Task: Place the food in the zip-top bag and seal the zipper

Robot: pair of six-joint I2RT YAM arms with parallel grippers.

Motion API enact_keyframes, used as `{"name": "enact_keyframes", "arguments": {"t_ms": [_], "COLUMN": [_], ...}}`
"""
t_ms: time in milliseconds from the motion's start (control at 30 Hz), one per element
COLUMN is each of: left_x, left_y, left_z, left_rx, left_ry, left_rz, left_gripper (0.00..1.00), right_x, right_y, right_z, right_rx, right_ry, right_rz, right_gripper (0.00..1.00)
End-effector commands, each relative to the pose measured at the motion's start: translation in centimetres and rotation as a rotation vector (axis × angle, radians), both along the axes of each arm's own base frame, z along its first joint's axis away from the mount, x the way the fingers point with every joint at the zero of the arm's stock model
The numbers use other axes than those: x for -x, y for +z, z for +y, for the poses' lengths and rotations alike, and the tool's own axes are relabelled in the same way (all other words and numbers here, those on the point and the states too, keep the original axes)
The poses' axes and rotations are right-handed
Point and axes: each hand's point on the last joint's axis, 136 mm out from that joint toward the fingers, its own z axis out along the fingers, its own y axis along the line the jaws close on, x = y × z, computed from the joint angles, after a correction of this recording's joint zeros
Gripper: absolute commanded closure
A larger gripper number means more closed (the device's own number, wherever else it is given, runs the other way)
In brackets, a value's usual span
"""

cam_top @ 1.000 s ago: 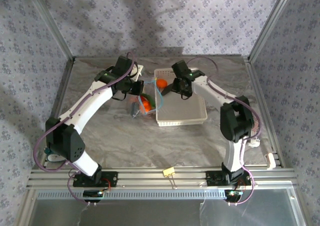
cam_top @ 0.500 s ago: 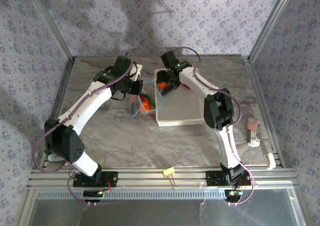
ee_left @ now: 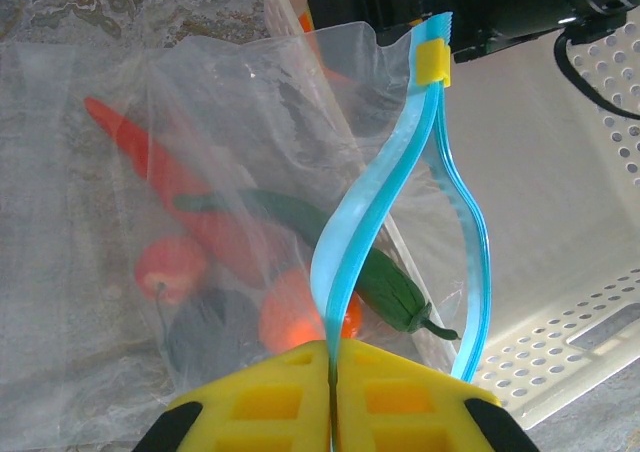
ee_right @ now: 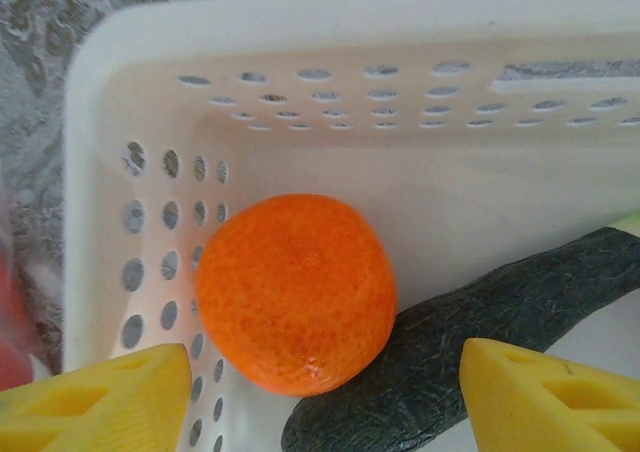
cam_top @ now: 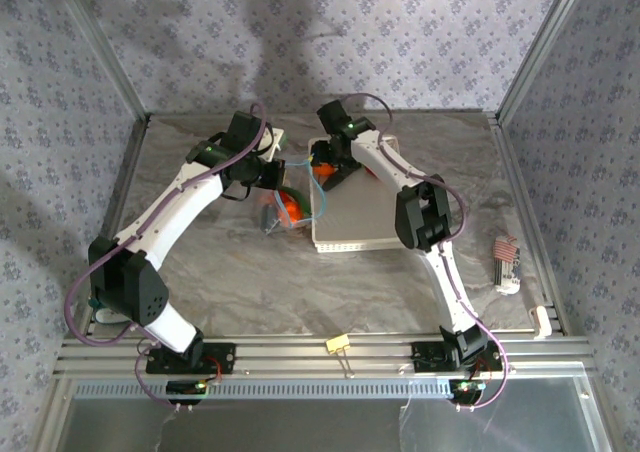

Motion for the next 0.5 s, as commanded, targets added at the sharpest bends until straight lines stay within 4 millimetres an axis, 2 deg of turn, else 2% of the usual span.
{"name": "enact_keyframes", "arguments": {"t_ms": [0, 467], "left_x": [0.2, 0.2], "left_y": [0.8, 0.7], "left_z": [0.6, 0.5], "left_rx": [0.003, 0.004], "left_ry": [0.003, 0.003], "left_rz": [-0.015, -0.011], "left_gripper": [0.90, 0.90], "right_x": [0.2, -0.8], "right_y": [-1.5, -2.9], "right_z": [-0.6, -0.9], "right_rx": [0.032, 0.046], "right_ry": [0.005, 0.004], "right_rz": [0.043, 0.047], "right_gripper": [0.27, 0.27]}}
